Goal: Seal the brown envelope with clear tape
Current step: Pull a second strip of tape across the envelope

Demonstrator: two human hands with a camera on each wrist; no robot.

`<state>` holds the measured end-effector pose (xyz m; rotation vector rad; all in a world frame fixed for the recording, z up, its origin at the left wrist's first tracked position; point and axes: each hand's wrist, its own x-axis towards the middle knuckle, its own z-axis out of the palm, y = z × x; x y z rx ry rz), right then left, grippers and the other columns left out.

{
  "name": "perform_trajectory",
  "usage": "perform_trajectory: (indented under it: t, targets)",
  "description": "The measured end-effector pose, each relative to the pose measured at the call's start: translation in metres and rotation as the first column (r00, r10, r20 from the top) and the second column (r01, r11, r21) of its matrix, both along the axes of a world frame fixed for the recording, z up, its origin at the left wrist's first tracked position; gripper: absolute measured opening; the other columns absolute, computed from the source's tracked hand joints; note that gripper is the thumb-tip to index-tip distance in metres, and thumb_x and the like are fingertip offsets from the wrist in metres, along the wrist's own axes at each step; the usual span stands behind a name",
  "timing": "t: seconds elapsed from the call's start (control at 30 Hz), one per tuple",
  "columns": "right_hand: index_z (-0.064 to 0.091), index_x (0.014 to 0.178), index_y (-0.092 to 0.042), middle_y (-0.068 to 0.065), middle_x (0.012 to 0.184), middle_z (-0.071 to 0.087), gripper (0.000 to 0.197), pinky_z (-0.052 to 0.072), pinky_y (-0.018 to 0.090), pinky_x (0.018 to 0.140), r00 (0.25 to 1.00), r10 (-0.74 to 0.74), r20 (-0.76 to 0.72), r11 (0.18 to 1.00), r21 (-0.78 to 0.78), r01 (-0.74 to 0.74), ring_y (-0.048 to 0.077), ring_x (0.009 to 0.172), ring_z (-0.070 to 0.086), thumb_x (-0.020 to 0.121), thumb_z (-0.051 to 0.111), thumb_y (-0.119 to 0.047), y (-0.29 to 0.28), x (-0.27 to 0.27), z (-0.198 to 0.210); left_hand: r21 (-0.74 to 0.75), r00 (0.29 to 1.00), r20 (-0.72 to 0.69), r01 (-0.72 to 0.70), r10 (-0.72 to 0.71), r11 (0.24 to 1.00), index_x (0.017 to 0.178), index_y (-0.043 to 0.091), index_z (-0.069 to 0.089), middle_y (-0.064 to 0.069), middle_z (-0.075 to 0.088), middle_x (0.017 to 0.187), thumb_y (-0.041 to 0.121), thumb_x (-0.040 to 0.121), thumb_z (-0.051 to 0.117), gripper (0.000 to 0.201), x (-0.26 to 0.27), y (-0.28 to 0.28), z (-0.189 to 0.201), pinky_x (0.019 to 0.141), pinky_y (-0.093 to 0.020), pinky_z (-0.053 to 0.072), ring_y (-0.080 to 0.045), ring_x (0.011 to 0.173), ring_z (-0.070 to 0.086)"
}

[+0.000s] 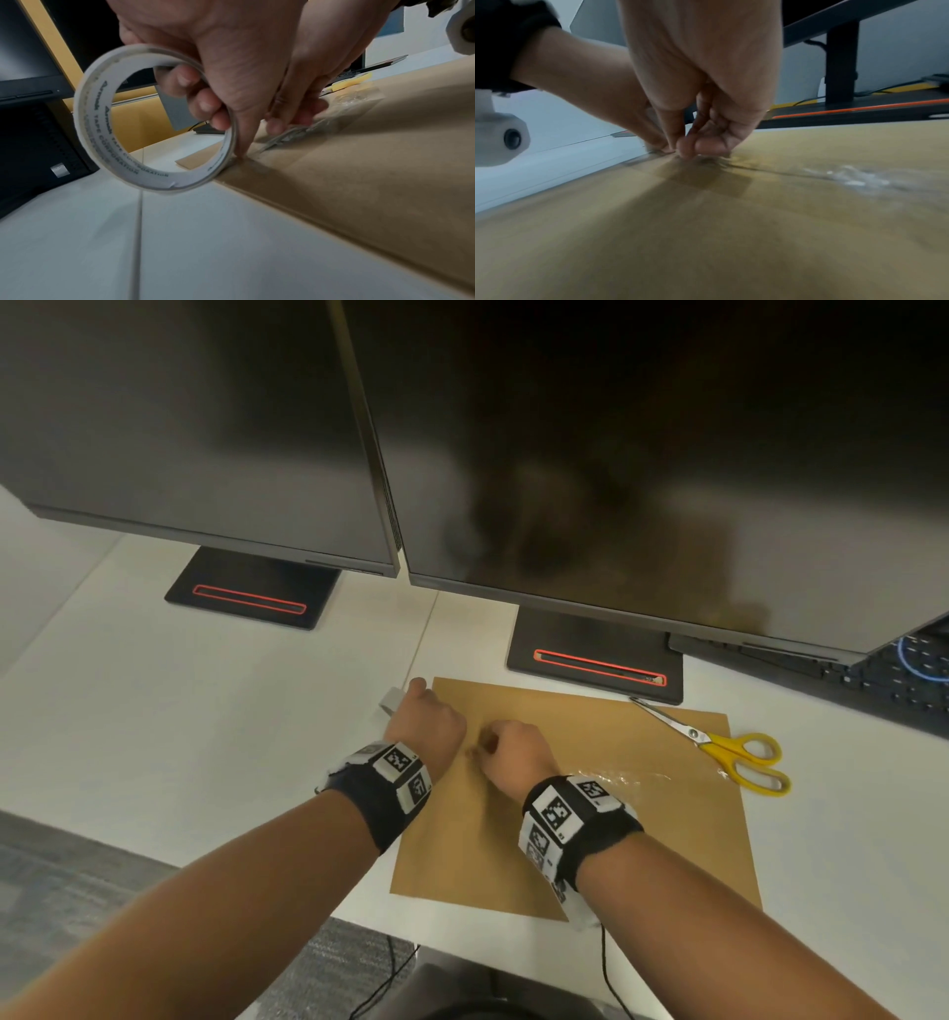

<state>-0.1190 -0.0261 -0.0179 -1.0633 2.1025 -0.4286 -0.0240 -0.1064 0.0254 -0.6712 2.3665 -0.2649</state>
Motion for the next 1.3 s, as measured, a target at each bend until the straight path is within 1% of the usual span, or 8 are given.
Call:
perform_trajectory:
  t: [0.17, 0.33, 0.5, 0.6, 0.67, 0.8, 0.97, 1.3]
  targets:
    - [0.063, 0.080, -0.011, 0.007, 0.081, 0.062, 0.018, 0.044, 0.026, 0.068, 0.988, -0.116, 0.104, 0.993, -0.021, 0.119, 0.022, 0.078, 0.058, 0.085, 0.062, -0.028, -0.012, 0.005, -0.005, -0.038, 0.995, -0.088, -0.046, 0.043, 0.998, 0.094, 0.021, 0.062, 0.002, 0.066, 0.092, 0.033, 0.095, 0.044, 0.021, 0.007, -0.003, -0.001, 0.101, -0.041, 0.026, -0.022, 0.102, 0.056]
    - [0.065, 0.084, -0.006, 0.004, 0.077, 0.059, 0.041, 0.041, 0.026, 0.062, 0.991, -0.125, 0.053, 0.992, 0.017, 0.124, 0.019, 0.072, 0.055, 0.078, 0.068, -0.047, -0.017, 0.006, -0.005, 0.142, 0.966, -0.154, -0.185, 0.206, 0.972, 0.124, 0.025, 0.053, 0.001, 0.058, 0.129, 0.066, 0.089, 0.032, 0.058, 0.028, -0.027, 0.026, 0.116, -0.054, 0.003, -0.024, 0.126, 0.045]
    - [0.063, 0.086, -0.009, 0.008, 0.087, 0.067, 0.044, 0.039, 0.027, 0.062, 0.993, -0.112, -0.035, 0.992, 0.048, 0.114, 0.019, 0.071, 0.052, 0.078, 0.065, -0.052, -0.019, 0.011, -0.007, 0.401, 0.894, -0.227, -0.276, 0.386, 0.874, 0.100, 0.024, 0.063, 0.003, 0.066, 0.112, 0.068, 0.087, 0.040, 0.051, 0.050, -0.056, 0.029, 0.119, -0.046, 0.005, -0.018, 0.117, 0.052]
    - [0.066, 0.086, -0.007, 0.010, 0.090, 0.069, 0.046, 0.039, 0.026, 0.060, 0.991, -0.130, -0.033, 0.989, 0.060, 0.132, 0.021, 0.071, 0.055, 0.077, 0.066, -0.053, -0.020, 0.011, -0.006, 0.475, 0.796, -0.343, -0.311, 0.498, 0.823, 0.068, 0.025, 0.053, 0.006, 0.058, 0.073, 0.067, 0.082, 0.051, 0.045, 0.055, -0.056, 0.013, 0.100, -0.038, 0.036, -0.019, 0.092, 0.055]
    - [0.067, 0.089, -0.007, 0.010, 0.092, 0.070, 0.046, 0.041, 0.026, 0.062, 0.990, -0.133, -0.036, 0.988, 0.073, 0.136, 0.024, 0.079, 0.062, 0.077, 0.067, -0.052, -0.022, 0.011, -0.007, 0.404, 0.796, -0.388, -0.305, 0.464, 0.862, 0.065, 0.024, 0.052, 0.009, 0.046, 0.062, 0.066, 0.081, 0.053, 0.045, 0.055, -0.054, 0.009, 0.079, -0.030, 0.038, -0.017, 0.079, 0.051]
    - [0.065, 0.098, -0.009, 0.008, 0.098, 0.069, 0.045, 0.046, 0.027, 0.068, 0.990, -0.137, -0.038, 0.986, 0.089, 0.140, 0.024, 0.090, 0.064, 0.078, 0.066, -0.050, -0.023, 0.013, -0.006, 0.141, 0.910, -0.314, -0.238, 0.272, 0.961, 0.079, 0.028, 0.058, 0.008, 0.053, 0.075, 0.067, 0.084, 0.038, 0.044, 0.051, -0.056, 0.014, 0.094, -0.036, 0.031, -0.015, 0.084, 0.051]
    - [0.064, 0.099, -0.010, 0.007, 0.099, 0.067, 0.045, 0.044, 0.027, 0.065, 0.991, -0.128, -0.031, 0.986, 0.100, 0.131, 0.024, 0.086, 0.063, 0.078, 0.064, -0.050, -0.023, 0.015, -0.003, 0.068, 0.917, -0.297, -0.257, 0.265, 0.964, 0.069, 0.025, 0.050, 0.005, 0.058, 0.073, 0.053, 0.086, 0.039, 0.035, 0.042, -0.045, 0.011, 0.091, -0.036, 0.030, -0.017, 0.089, 0.055]
    - [0.063, 0.093, -0.010, 0.009, 0.096, 0.068, 0.054, 0.048, 0.030, 0.067, 0.995, -0.006, -0.095, 0.986, 0.163, 0.022, 0.026, 0.087, 0.065, 0.079, 0.057, -0.061, -0.030, 0.022, 0.010, 0.065, 0.920, -0.313, -0.225, 0.234, 0.972, 0.090, 0.026, 0.063, 0.005, 0.069, 0.094, 0.061, 0.088, 0.038, 0.043, 0.046, -0.041, 0.002, 0.093, -0.037, 0.031, -0.017, 0.097, 0.057]
